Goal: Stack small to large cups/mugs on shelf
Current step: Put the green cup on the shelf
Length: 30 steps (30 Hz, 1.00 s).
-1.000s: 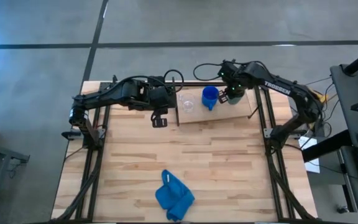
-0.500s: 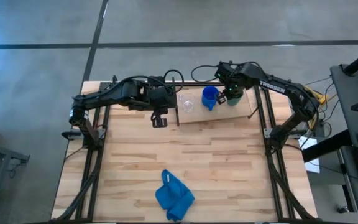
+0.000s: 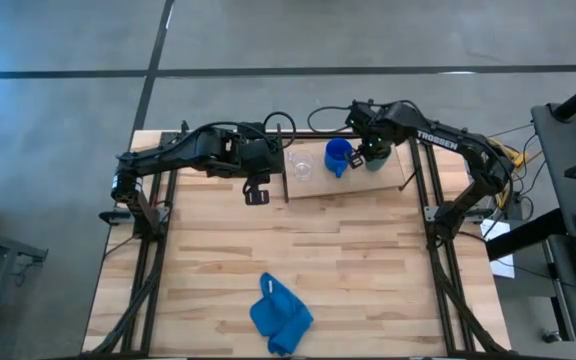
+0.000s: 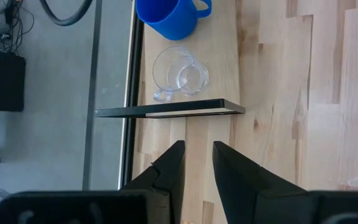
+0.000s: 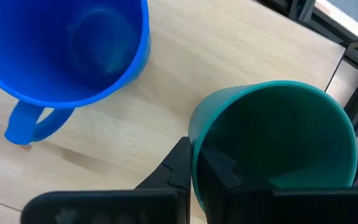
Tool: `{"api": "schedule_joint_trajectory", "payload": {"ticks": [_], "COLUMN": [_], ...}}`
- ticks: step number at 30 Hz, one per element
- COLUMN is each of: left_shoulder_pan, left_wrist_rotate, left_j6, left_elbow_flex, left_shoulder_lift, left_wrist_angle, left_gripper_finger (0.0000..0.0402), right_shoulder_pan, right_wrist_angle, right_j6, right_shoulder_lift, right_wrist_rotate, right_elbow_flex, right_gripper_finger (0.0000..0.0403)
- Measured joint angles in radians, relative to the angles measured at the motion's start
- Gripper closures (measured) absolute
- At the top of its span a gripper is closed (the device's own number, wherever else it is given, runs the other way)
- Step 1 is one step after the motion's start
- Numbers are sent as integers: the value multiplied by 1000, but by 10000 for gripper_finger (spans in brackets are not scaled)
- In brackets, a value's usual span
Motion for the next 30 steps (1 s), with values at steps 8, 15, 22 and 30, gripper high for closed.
{"api": "schedule_joint_trajectory", "payload": {"ticks": [8,15,22,30], "left_shoulder_pan": [0,0,0,0], "left_wrist_rotate": [0,0,0,0], "left_j6": [1,1,2,3], "left_elbow_flex": [0,0,0,0], "left_shoulder_lift": [0,0,0,0], "left_wrist_angle": [0,0,0,0], "left_gripper_finger": [333,333,333,333], "right_shoulder_pan": [0,0,0,0], "right_wrist_angle": [17,24,34,49], "right_j6": [0,0,-16,-54], "right_shoulder_lift": [0,0,0,0], "right_wrist_rotate": [0,-3,0,-9], "right_elbow_flex": [-16,-43,-47,-47], "right_gripper_finger": [390,390,390,390]}}
